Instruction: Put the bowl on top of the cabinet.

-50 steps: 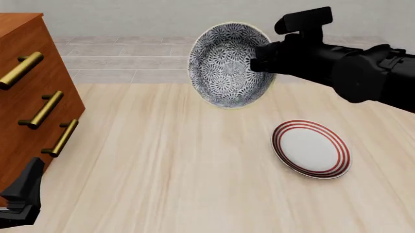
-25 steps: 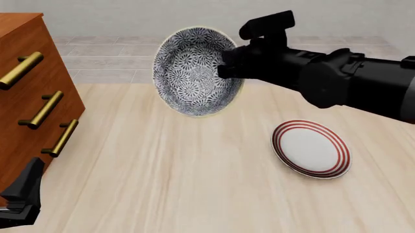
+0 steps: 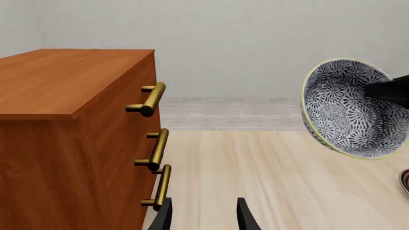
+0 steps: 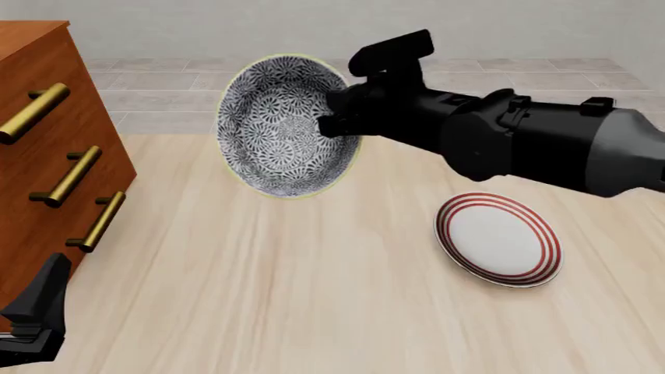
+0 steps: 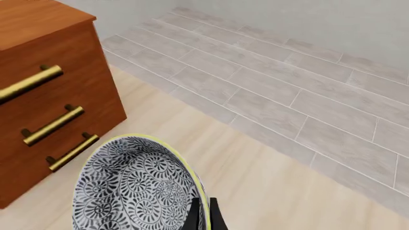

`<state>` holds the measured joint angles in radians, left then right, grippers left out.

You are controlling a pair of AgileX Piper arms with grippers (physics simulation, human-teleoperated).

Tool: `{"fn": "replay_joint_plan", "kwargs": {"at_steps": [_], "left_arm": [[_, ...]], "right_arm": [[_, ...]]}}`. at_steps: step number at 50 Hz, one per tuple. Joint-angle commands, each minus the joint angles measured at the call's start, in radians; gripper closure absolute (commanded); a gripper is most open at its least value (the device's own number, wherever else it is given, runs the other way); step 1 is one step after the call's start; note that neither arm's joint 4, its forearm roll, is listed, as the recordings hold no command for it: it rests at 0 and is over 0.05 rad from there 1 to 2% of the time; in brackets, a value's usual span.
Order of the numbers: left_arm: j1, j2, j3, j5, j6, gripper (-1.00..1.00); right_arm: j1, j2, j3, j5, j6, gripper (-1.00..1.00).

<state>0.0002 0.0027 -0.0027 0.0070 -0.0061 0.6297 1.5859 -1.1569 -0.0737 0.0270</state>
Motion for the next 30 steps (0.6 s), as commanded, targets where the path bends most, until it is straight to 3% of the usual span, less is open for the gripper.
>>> {"fn": "replay_joint_plan", "kwargs": {"at_steps": [1,30], "left_arm": [[-0.001,0.000,0.000,0.002,0.000,-1.00],[0.000,0.004,0.000,0.001,0.004,-1.00]], "right_arm": [[0.026,0.043,-0.045,-0.019,0.011,1.00],[0.114,0.047,-0.061,-0.043,-0.013,1.00]]}}
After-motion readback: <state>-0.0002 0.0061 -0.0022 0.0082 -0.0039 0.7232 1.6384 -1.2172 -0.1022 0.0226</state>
